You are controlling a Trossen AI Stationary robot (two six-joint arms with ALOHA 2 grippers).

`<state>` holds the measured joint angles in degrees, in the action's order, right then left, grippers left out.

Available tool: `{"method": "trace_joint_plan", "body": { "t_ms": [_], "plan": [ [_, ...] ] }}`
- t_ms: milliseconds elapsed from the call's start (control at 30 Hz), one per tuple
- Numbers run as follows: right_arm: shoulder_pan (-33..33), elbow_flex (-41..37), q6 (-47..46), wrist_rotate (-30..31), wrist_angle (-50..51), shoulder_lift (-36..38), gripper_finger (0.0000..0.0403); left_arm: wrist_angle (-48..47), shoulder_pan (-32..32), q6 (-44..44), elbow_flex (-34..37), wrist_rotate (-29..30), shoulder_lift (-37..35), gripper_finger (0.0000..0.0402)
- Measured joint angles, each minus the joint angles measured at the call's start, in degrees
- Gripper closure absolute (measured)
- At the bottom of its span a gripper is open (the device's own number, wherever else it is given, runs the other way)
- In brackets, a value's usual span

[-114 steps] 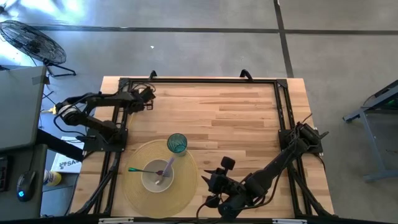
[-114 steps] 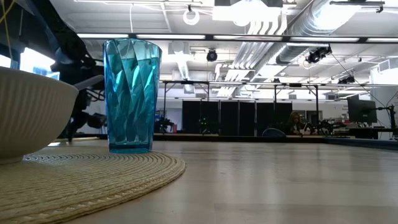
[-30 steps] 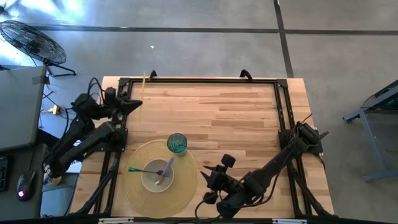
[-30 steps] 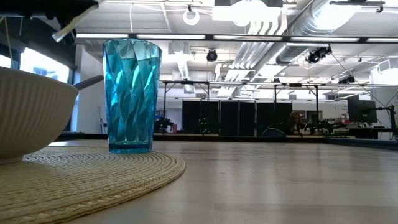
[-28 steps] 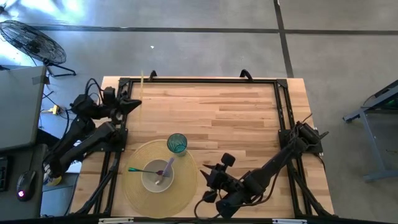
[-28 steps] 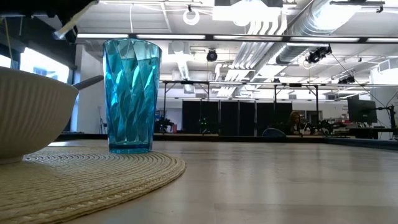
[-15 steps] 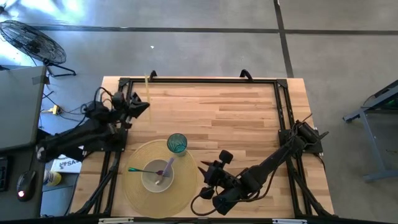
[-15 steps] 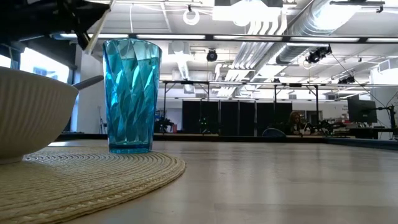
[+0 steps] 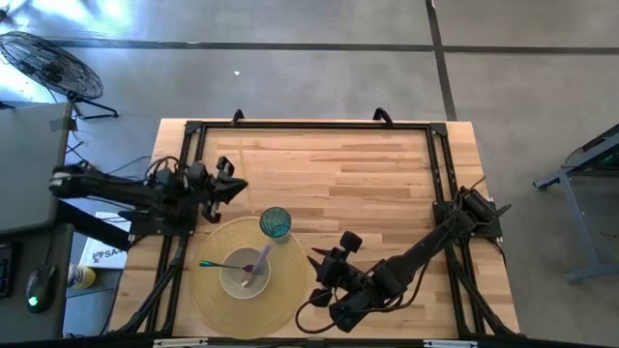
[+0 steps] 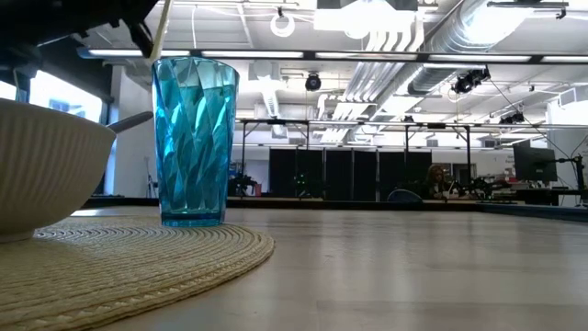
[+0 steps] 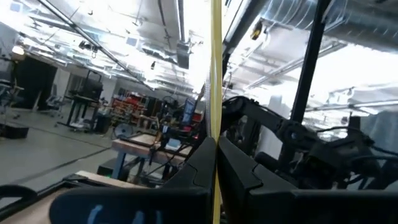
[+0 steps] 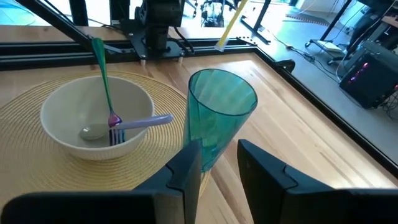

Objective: Pick & Place Utensil
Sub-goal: Put the yellow straw into the blue cup

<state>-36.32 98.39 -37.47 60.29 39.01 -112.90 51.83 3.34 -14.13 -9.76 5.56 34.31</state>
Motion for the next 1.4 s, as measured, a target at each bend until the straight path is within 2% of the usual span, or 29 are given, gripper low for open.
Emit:
{"method": "trace_joint_plan", "body": {
  "t_ms": [133, 400, 500, 700, 900, 1033, 1167, 1400],
  "plan": [
    [-0.02, 0.0, 0.0, 0.0, -0.29, -0.01, 0.0304, 1.67, 3.71, 4.35, -3.78, 2.77, 6.53, 0.0396],
    [0.04, 0.0, 0.0, -0.48, -0.96, -1.66, 0.0304, 2.64, 7.06, 7.91, -10.51, 4.33, 21.37, 0.0396],
    [0.31, 0.0, 0.0, -0.71, -1.35, -2.53, 0.0304, 6.91, 8.06, 8.6, -10.8, 6.66, 27.78, 0.0396],
    [0.26, 0.0, 0.0, -2.75, -1.29, -2.64, 0.0304, 16.31, 10.77, 9.82, -10.8, 6.84, 38.2, 0.0396],
    [-0.54, 0.0, 0.0, -2.82, -1.17, -2.64, 0.0304, 16.18, 15.45, 12.39, -10.8, 11.8, 41.34, 0.0396],
    [-0.57, 0.0, -0.11, -2.83, -1.19, -2.64, 0.0304, 14.74, 17.87, 15.02, -10.8, 17.45, 41.34, 0.0396],
    [-0.55, 0.0, -0.16, -2.95, -1.32, -2.62, 0.0304, 11.1, 18.09, 13.9, -10.78, 21.8, 41.34, 0.0396],
    [-0.55, 0.0, -0.05, -3.1, -1.58, -2.62, 0.0304, 8.73, 18.09, 11.45, -10.76, 24.63, 41.34, 0.0396]
  ]
}}
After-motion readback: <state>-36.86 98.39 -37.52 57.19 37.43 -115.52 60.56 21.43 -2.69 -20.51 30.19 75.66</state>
